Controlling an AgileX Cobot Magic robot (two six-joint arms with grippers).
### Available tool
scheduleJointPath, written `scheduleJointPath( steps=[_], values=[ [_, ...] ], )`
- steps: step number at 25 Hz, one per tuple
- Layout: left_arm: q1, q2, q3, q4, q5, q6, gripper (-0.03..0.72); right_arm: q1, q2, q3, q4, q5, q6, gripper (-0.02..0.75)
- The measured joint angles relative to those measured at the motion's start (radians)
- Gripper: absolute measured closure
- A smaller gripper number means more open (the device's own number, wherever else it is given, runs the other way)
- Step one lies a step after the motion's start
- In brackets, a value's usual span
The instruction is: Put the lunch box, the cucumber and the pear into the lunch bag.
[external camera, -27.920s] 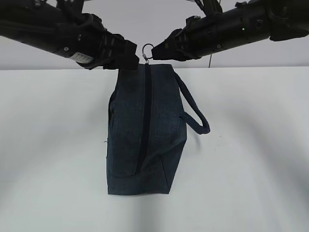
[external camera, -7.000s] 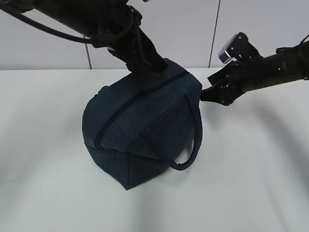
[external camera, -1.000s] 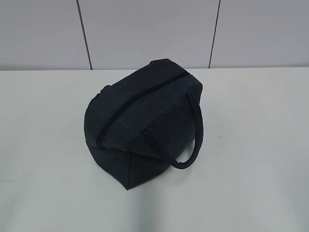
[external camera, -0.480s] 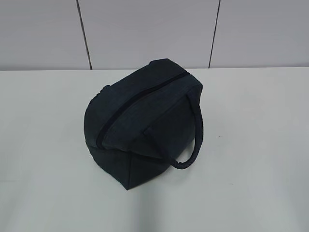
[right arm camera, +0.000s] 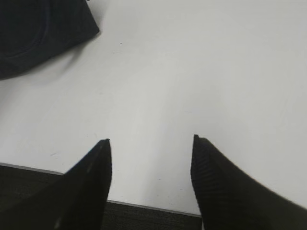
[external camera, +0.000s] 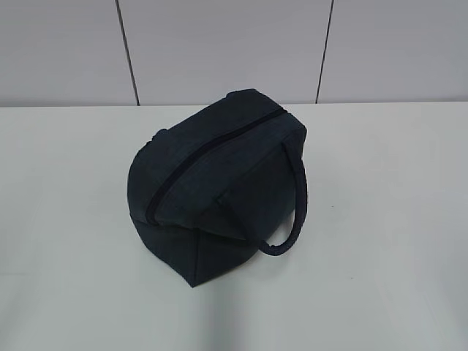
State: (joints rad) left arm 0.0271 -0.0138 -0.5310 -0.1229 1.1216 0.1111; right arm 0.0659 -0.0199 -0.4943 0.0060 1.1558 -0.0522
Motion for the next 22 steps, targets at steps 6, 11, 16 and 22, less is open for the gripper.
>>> scheduleJointPath(
  steps=[6, 11, 16, 22],
  values=[
    [0.025, 0.0, 0.0, 0.0, 0.0, 0.0, 0.253, -0.023, 0.0, 0.0, -0.006, -0.002, 0.0, 0.315],
    [0.025, 0.0, 0.0, 0.0, -0.001, 0.0, 0.279, -0.023, 0.0, 0.0, -0.006, -0.002, 0.0, 0.315],
    [0.025, 0.0, 0.0, 0.0, -0.001, 0.0, 0.318, -0.023, 0.0, 0.0, -0.006, -0.002, 0.0, 0.315],
    [0.025, 0.0, 0.0, 0.0, -0.001, 0.0, 0.364, -0.023, 0.0, 0.0, -0.006, -0.002, 0.0, 0.315]
  ],
)
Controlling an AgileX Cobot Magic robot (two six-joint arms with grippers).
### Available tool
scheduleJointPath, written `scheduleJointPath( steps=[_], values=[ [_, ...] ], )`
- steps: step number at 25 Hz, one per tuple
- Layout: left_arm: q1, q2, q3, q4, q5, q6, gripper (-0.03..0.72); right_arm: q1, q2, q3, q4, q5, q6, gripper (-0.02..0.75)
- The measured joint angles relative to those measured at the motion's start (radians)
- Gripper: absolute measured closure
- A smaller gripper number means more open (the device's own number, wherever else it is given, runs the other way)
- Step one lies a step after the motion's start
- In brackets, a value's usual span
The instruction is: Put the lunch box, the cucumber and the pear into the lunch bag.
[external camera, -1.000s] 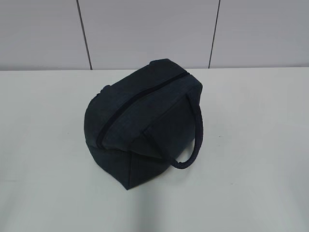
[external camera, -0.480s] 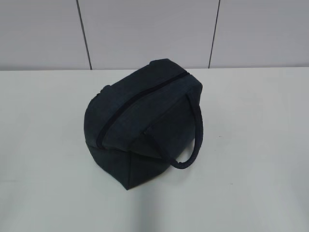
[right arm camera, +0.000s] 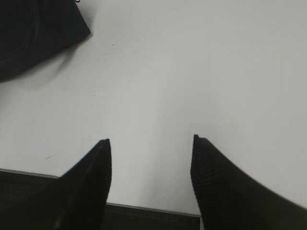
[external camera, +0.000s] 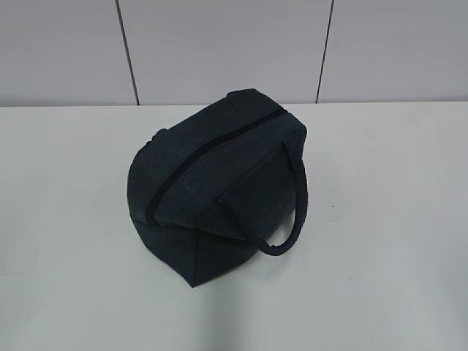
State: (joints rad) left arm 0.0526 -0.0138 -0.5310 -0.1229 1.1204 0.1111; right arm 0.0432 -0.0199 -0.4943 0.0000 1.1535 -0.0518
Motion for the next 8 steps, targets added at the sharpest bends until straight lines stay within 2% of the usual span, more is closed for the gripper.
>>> scheduleJointPath(
  steps=[8],
  values=[
    [0.0, 0.0, 0.0, 0.0, 0.0, 0.0, 0.416, 0.0, 0.0, 0.0, 0.0, 0.0, 0.0, 0.315]
  ],
)
